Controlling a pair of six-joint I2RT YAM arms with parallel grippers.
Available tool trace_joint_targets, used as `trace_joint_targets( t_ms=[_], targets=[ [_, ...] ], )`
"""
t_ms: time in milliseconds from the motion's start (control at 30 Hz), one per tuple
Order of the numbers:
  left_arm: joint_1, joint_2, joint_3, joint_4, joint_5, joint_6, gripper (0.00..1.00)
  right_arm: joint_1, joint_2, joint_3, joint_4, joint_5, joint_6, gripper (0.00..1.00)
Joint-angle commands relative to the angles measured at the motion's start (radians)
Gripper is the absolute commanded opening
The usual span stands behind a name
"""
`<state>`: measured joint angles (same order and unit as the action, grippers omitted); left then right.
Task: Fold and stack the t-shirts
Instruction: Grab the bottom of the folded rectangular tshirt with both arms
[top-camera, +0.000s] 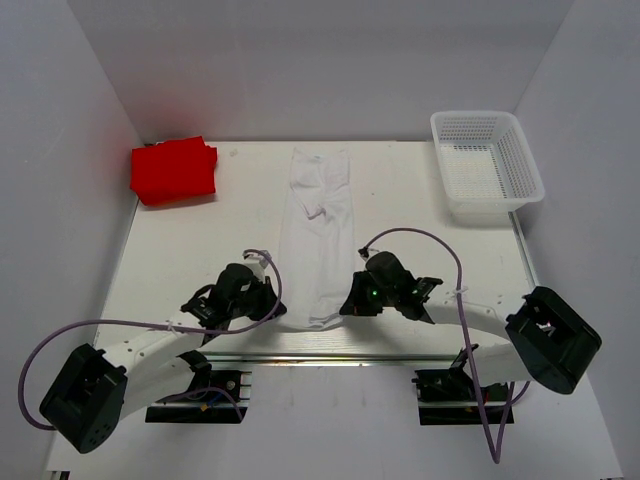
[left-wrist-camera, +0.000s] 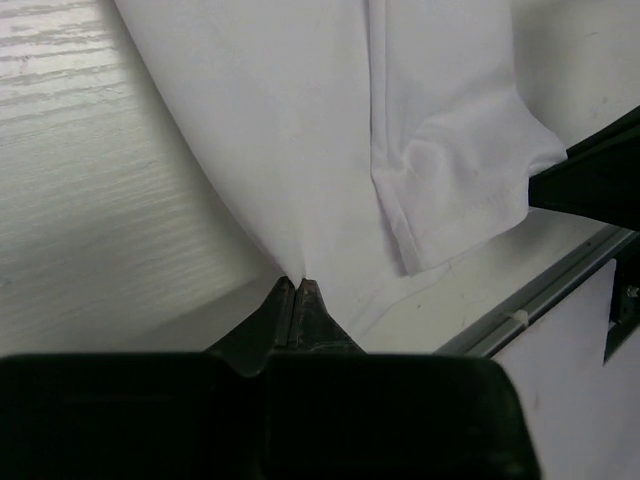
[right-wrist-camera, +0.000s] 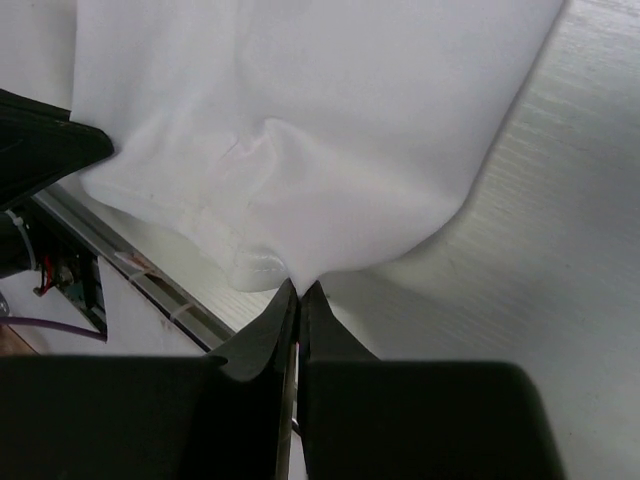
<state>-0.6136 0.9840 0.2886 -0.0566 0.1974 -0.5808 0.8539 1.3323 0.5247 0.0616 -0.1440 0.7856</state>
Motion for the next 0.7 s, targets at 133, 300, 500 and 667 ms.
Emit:
trace_joint_targets(
  t_ms=[133, 300, 500, 667],
  targets=[
    [-0.006, 0.021, 0.109, -0.088, 0.056, -0.011, 0.05, 0.002, -0.068, 0.011, -0.034, -0.003, -0.046, 0.0],
    [-0.006, 0.061, 0.15, -0.19, -0.006, -0.024, 1.0, 0.0, -0.05, 0.066, -0.101, 0.031, -0.066, 0.0],
    [-0.006, 0.016, 0.095, -0.261, -0.043, -0.062, 1.0, 0.004, -0.001, 0.035, -0.072, -0.035, -0.062, 0.0],
    [-0.006, 0.025, 0.034, -0.2, 0.034, -0.073, 0.85, 0.002, -0.01, 0.023, -0.072, -0.037, -0.066, 0.0]
  ],
)
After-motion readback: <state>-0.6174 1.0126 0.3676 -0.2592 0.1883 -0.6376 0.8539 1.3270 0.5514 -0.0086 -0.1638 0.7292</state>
